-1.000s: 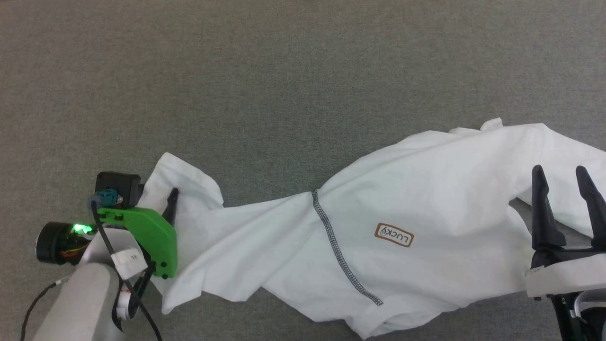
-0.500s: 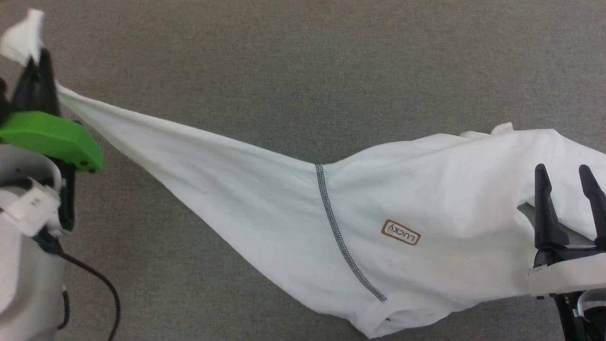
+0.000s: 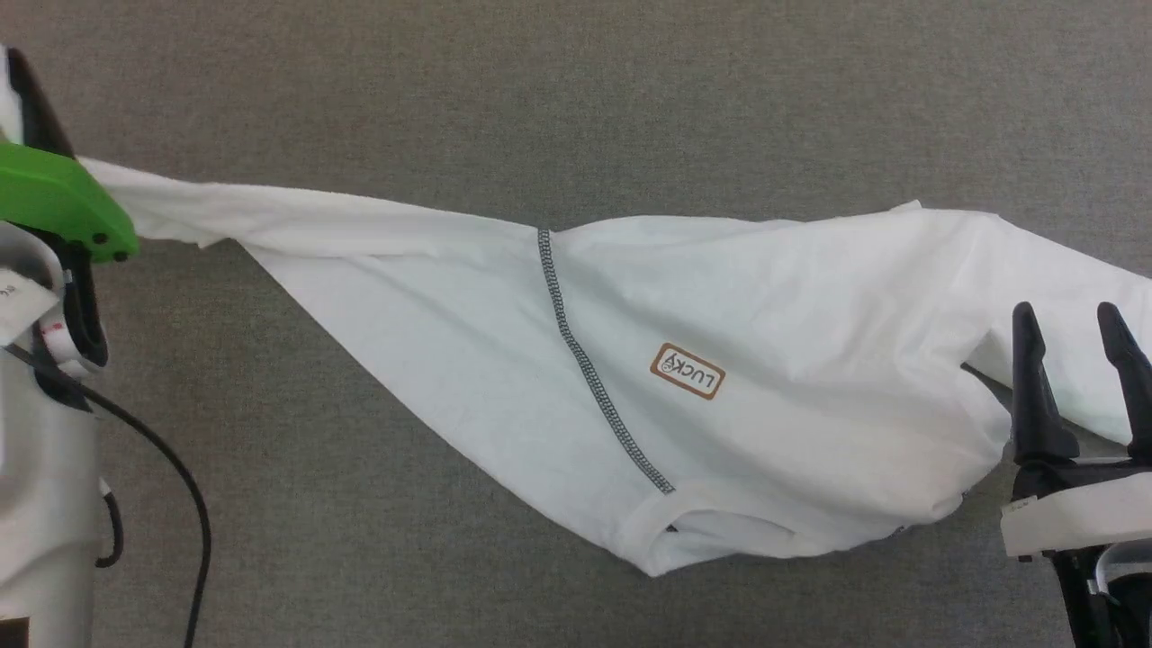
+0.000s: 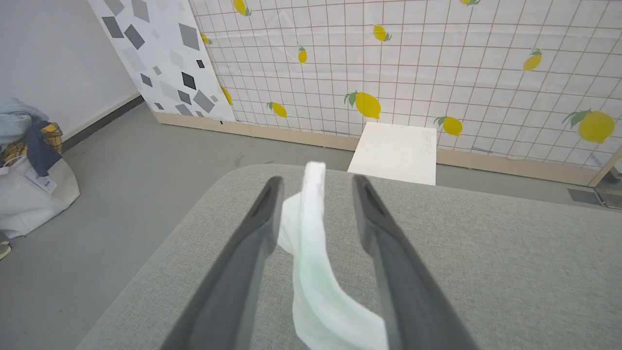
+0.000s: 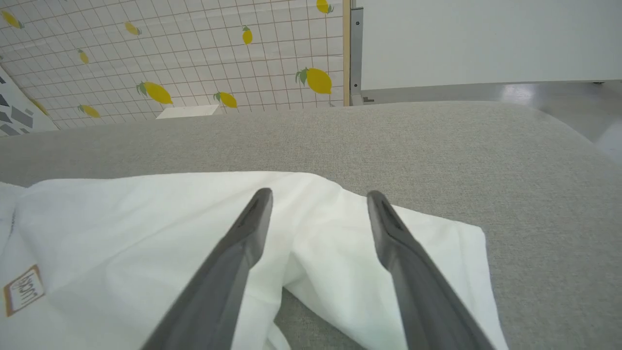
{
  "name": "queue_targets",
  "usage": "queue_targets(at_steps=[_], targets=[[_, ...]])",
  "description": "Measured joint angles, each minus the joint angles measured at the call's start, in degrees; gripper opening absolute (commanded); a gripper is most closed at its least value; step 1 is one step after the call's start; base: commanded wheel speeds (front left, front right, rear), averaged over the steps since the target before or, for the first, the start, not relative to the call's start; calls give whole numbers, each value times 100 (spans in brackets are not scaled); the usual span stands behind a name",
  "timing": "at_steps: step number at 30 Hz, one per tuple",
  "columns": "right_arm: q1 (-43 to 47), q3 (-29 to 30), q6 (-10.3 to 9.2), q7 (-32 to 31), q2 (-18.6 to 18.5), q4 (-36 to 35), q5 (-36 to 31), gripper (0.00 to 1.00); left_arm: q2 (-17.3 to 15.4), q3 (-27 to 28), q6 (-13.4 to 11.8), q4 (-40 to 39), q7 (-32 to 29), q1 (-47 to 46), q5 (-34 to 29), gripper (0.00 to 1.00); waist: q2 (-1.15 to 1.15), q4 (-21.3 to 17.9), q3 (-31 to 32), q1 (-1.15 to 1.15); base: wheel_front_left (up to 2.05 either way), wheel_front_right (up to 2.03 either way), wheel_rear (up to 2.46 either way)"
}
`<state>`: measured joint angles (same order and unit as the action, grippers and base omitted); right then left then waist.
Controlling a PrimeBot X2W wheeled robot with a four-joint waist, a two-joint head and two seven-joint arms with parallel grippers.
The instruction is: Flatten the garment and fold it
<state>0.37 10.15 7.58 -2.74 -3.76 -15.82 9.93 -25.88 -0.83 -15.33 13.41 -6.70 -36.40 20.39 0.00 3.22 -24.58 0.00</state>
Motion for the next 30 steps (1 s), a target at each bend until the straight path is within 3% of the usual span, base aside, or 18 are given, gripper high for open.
queue_targets(at_steps=[4,9,15,18,23,30], targets=[[0,-9,0,0,-2,48,0,100,136,-32,171,-46,511,12,40,100,0,-14,105,0,0,0,0],[16,-14,0,0,7,94,-23,100,516,-186,464,-899,1311,478,277,100,0,-25,342,0,0,0,0],[118,-51,0,-1,51,142,-31,100,1128,-525,438,-2319,1893,2015,327,100,0,-37,645,0,0,0,0],[191,-68,0,25,71,189,-13,100,1384,-804,310,-2954,2060,3103,152,100,0,-70,788,0,0,0,0],[254,-63,0,73,77,287,93,100,1679,-1141,208,-2947,2117,3995,-156,100,0,-108,846,0,0,0,0],[98,79,0,-391,-79,259,77,100,1823,-1347,219,-2885,2138,4128,-535,100,0,-91,729,0,0,0,0]])
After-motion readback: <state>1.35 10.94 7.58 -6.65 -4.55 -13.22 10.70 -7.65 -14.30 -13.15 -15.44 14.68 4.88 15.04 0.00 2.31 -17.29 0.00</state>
